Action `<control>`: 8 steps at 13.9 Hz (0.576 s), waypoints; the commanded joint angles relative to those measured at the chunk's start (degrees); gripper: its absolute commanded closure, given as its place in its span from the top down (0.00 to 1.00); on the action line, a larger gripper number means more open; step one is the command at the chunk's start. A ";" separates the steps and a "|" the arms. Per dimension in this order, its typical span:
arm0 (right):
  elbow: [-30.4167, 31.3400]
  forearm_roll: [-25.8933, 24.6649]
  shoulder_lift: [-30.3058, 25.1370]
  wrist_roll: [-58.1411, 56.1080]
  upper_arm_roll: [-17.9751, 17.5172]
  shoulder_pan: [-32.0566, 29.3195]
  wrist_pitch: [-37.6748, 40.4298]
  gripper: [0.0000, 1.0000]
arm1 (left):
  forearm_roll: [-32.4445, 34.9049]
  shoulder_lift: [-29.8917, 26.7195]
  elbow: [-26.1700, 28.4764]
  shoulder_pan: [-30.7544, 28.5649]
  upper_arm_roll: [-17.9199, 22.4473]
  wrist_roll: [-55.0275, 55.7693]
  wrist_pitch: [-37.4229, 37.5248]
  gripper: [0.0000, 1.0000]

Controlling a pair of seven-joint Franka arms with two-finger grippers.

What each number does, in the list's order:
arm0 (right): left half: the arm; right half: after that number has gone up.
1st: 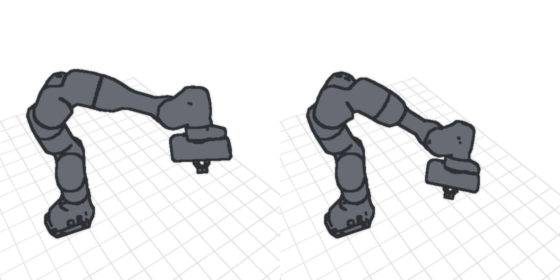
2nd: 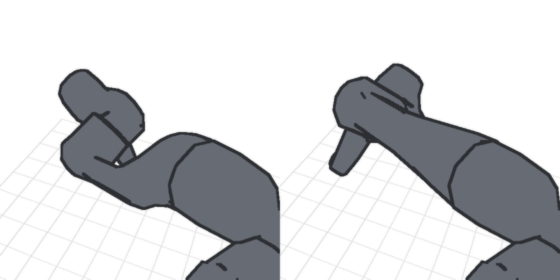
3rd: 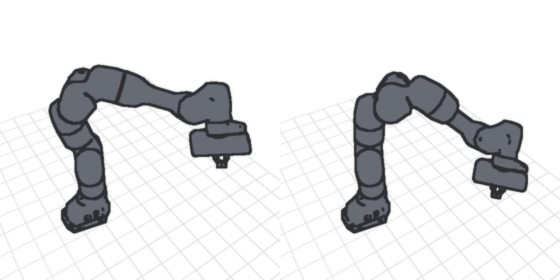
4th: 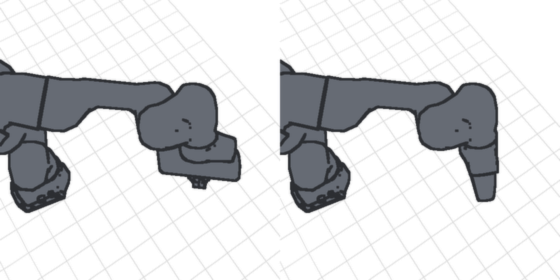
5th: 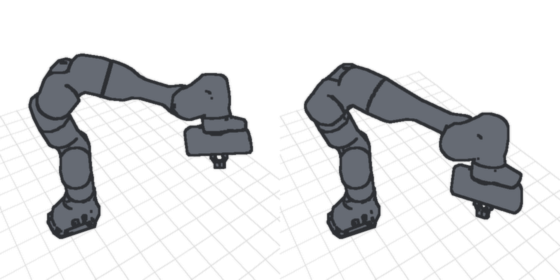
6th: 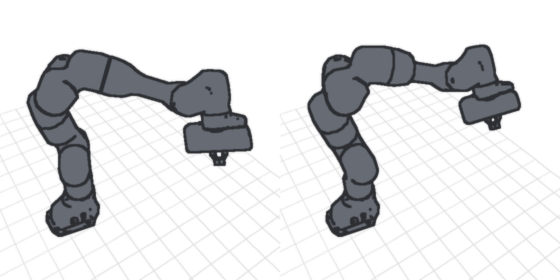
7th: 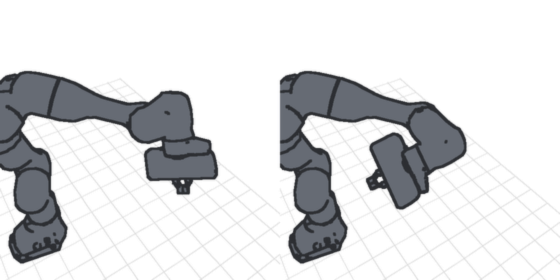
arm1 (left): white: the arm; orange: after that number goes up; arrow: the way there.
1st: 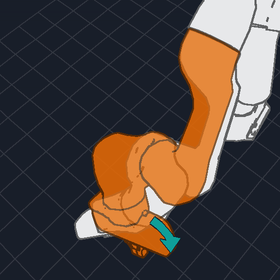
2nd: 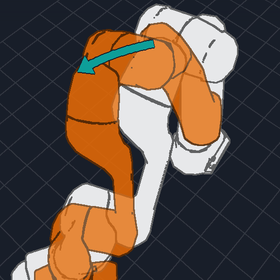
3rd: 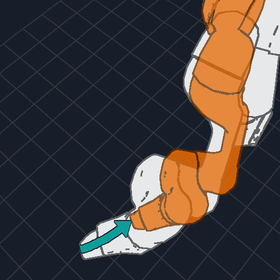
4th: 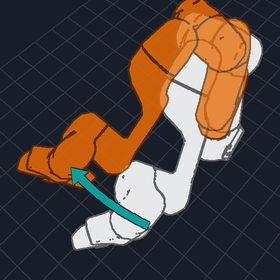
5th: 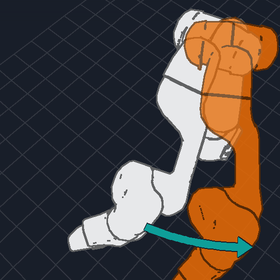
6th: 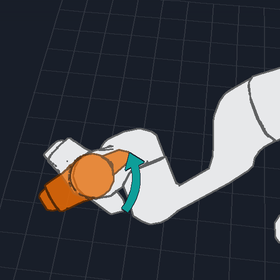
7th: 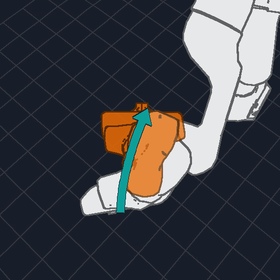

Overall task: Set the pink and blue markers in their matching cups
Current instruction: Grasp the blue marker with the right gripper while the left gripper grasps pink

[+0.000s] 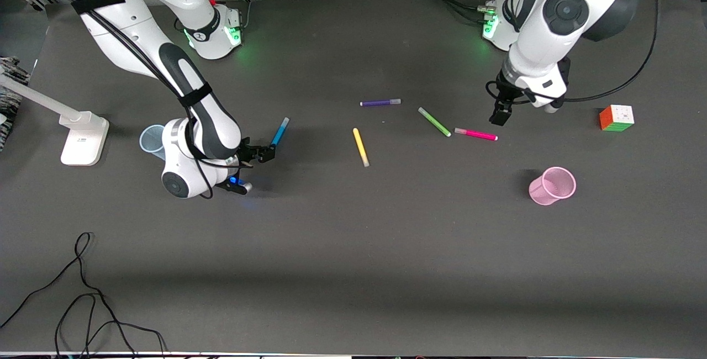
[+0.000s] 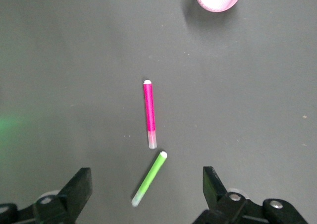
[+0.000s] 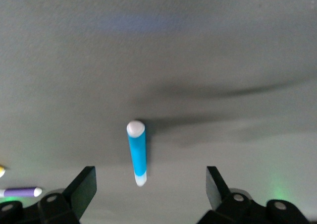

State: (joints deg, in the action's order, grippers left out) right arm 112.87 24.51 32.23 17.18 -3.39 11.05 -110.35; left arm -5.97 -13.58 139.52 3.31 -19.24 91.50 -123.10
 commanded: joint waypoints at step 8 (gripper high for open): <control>0.33 2.91 1.78 1.19 -0.12 0.02 -3.29 0.45 | 0.26 20.77 5.76 2.23 -0.27 7.02 -29.99 1.00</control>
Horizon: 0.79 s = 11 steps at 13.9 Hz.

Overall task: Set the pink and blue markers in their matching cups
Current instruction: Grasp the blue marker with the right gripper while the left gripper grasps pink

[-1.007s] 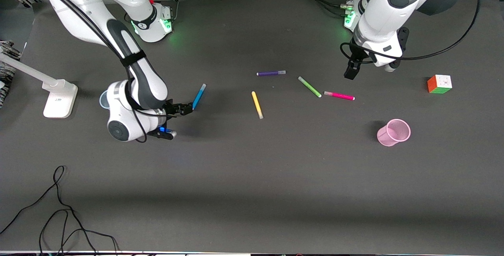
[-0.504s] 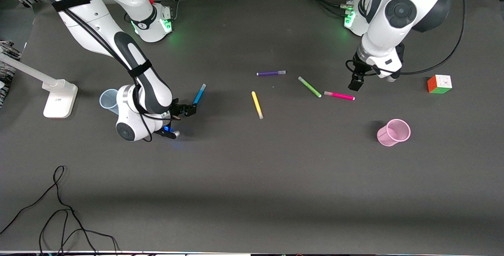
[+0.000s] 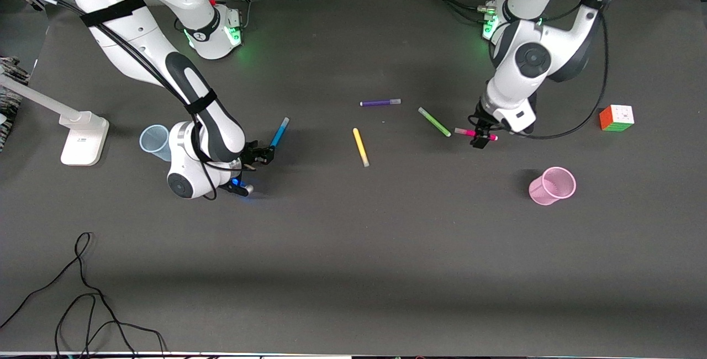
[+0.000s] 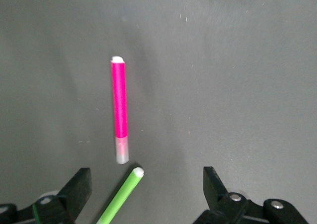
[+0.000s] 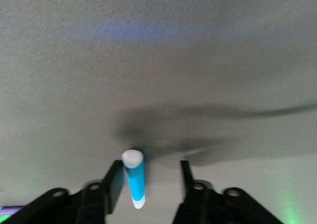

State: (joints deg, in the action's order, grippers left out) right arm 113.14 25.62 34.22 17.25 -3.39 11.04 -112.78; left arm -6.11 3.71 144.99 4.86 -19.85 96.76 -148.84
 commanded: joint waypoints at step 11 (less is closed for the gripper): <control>-0.11 2.50 0.58 1.12 -0.22 0.04 -2.18 0.00 | 1.98 10.96 0.56 0.42 0.69 1.94 -8.31 1.00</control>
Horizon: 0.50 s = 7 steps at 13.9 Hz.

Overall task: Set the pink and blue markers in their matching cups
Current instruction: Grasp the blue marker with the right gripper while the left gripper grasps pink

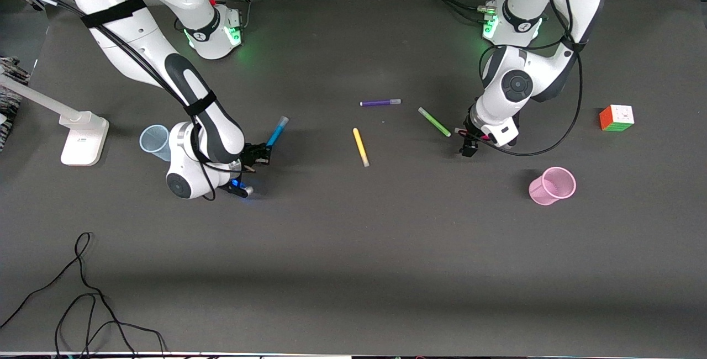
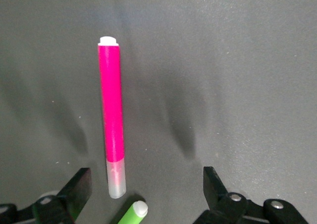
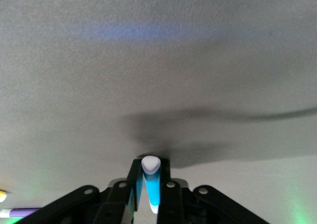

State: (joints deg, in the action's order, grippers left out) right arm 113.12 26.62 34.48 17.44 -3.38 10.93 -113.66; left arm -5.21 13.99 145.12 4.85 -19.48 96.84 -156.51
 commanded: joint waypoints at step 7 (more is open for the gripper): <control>-3.59 -4.34 -9.93 0.67 2.66 -0.48 9.22 0.00 | 2.31 1.83 0.43 0.69 1.90 2.04 -0.64 0.99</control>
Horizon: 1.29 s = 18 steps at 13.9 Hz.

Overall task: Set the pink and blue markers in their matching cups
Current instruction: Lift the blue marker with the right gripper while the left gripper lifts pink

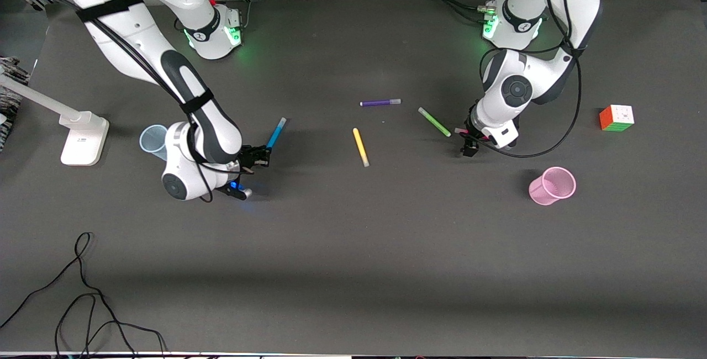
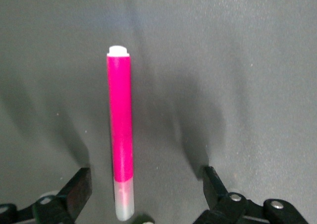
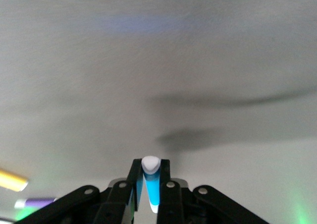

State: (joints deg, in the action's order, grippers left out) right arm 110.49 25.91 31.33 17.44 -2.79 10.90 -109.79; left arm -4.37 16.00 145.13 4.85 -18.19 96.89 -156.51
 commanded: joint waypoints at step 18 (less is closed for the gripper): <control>21.49 -36.46 -37.91 -24.64 17.55 -0.89 -24.04 0.00 | 4.81 -9.92 -11.94 -2.64 0.70 -1.51 23.40 0.04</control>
State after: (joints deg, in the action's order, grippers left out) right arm 123.62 -9.10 -1.47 -6.42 14.21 9.56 -128.73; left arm -0.52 11.36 137.99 3.16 -17.47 96.60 -142.30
